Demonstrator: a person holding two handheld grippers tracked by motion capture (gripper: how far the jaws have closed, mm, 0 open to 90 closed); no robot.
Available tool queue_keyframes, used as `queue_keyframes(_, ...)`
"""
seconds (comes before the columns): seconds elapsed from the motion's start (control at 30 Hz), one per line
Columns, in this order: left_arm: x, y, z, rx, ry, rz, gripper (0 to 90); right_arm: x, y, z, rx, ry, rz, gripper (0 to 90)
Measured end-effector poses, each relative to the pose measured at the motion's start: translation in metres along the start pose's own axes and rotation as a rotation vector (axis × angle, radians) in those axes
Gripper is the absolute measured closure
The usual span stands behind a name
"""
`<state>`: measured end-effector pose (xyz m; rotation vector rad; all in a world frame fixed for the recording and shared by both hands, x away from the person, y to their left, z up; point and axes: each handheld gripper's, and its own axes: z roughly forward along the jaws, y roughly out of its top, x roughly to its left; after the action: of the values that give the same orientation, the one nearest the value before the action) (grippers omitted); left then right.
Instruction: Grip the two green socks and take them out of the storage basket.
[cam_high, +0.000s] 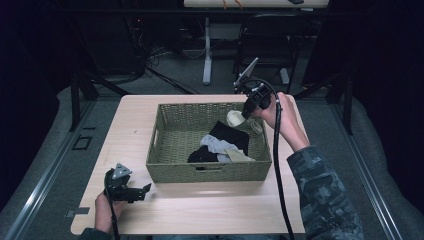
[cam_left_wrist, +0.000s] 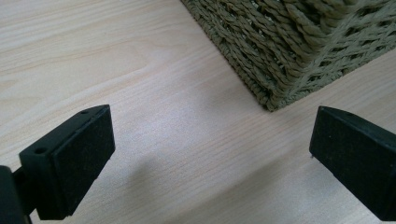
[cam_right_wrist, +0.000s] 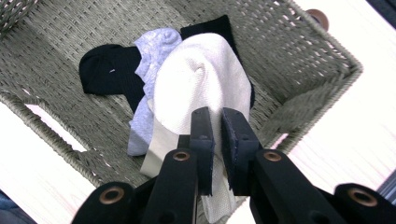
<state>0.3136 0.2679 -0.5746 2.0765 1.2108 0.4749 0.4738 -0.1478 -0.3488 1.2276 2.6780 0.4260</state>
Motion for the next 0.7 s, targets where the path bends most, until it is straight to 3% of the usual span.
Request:
queue_keyframes(0.3,0.000,0.000,0.000,-0.002,0.001,0.002,0.3,-0.009,-0.007,-0.022,-0.030,-0.025,0.015,83.5)
queue_keyframes(0.7,0.000,0.000,0.000,0.000,0.003,0.001,0.3,-0.036,-0.036,-0.045,-0.063,-0.049,0.082,83.5)
